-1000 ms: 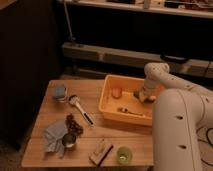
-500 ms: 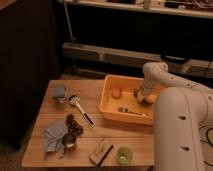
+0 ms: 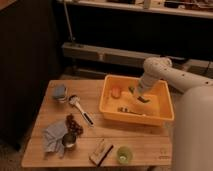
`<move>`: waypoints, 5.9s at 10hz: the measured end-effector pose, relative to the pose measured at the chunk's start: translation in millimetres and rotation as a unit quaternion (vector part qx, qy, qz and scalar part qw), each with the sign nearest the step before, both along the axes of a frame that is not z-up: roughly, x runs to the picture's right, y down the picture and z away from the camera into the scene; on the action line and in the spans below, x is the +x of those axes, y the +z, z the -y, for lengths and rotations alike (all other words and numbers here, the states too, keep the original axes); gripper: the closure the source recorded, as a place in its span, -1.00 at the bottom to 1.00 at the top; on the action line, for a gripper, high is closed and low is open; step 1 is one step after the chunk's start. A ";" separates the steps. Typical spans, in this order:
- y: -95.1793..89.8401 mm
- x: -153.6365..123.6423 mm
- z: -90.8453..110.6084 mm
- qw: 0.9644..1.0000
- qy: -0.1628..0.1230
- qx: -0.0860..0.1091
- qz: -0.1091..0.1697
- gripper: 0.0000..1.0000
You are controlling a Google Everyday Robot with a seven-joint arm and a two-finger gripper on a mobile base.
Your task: Place pepper in metal cup
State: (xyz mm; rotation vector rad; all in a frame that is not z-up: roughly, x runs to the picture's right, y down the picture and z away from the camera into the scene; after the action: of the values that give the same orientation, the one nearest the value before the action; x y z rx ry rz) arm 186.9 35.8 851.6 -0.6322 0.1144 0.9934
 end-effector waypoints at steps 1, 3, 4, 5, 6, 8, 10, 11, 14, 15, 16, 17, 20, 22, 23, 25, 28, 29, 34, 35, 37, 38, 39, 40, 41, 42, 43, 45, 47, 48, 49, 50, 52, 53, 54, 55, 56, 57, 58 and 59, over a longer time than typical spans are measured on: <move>-22.9 -25.5 2.2 1.000 -0.013 0.010 0.021 1.00; -58.2 -59.4 -2.9 0.998 -0.035 0.022 0.054 1.00; -73.9 -75.3 -7.1 0.996 -0.046 0.027 0.070 1.00; -92.4 -93.3 -12.9 0.994 -0.059 0.034 0.087 1.00; -107.4 -108.4 -19.0 0.992 -0.070 0.039 0.100 1.00; -143.0 -140.8 -31.5 0.985 -0.093 0.053 0.134 1.00; -170.0 -160.7 -32.1 0.978 -0.104 0.064 0.167 1.00; -175.6 -166.8 -31.3 0.976 -0.106 0.068 0.180 1.00; -185.8 -195.9 -28.3 0.965 -0.124 0.073 0.220 1.00; -190.7 -207.3 -28.8 0.960 -0.130 0.071 0.238 1.00; -194.5 -215.3 -28.9 0.956 -0.135 0.067 0.254 1.00; -200.1 -231.1 -30.8 0.946 -0.144 0.054 0.287 1.00; -210.6 -258.9 -37.6 0.918 -0.158 0.004 0.362 1.00; -211.5 -272.1 -40.7 0.885 -0.148 -0.070 0.436 1.00; -212.2 -277.5 -40.8 0.863 -0.137 -0.110 0.473 1.00; -211.6 -278.1 -39.9 0.831 -0.120 -0.158 0.519 1.00; -211.1 -277.8 -39.3 0.818 -0.114 -0.174 0.537 1.00; -210.9 -278.0 -39.5 0.818 -0.114 -0.175 0.537 1.00; -205.7 -299.6 -57.7 0.804 -0.111 -0.189 0.553 1.00; -204.0 -309.8 -67.0 0.800 -0.110 -0.191 0.557 1.00; -196.7 -330.0 -87.9 0.788 -0.099 -0.192 0.577 1.00; -190.6 -338.2 -96.7 0.780 -0.083 -0.189 0.591 1.00; -184.5 -345.1 -104.1 0.772 -0.066 -0.186 0.604 1.00; -180.8 -350.8 -109.3 0.767 -0.057 -0.188 0.611 1.00; -182.7 -358.5 -111.8 0.767 -0.056 -0.188 0.612 1.00; -183.5 -359.9 -114.4 0.770 -0.054 -0.190 0.607 1.00; -185.2 -361.1 -117.6 0.775 -0.049 -0.195 0.600 1.00; -188.6 -366.3 -122.6 0.779 -0.044 -0.203 0.591 1.00; -193.5 -370.2 -125.9 0.781 -0.048 -0.211 0.586 1.00; -195.6 -374.1 -127.9 0.780 -0.051 -0.216 0.585 1.00; -197.2 -376.3 -129.7 0.779 -0.054 -0.220 0.585 1.00; -198.0 -378.5 -133.0 0.777 -0.056 -0.226 0.585 1.00; -198.1 -381.8 -137.6 0.774 -0.059 -0.234 0.586 1.00; -198.0 -382.8 -139.6 0.773 -0.061 -0.236 0.586 1.00; -197.8 -383.9 -142.0 0.770 -0.062 -0.239 0.588 1.00; -197.1 -384.7 -144.7 0.767 -0.064 -0.241 0.591 1.00; -196.6 -384.7 -146.3 0.765 -0.065 -0.242 0.593 1.00; -196.1 -384.3 -147.7 0.763 -0.067 -0.243 0.595 1.00; -195.8 -384.4 -149.0 0.761 -0.070 -0.244 0.597 1.00; -195.9 -385.0 -150.5 0.759 -0.077 -0.244 0.599 1.00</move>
State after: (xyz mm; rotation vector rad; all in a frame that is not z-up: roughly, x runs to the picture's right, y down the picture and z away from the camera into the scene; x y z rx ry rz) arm -198.1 186.2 655.7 -1.6164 -0.7321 0.2292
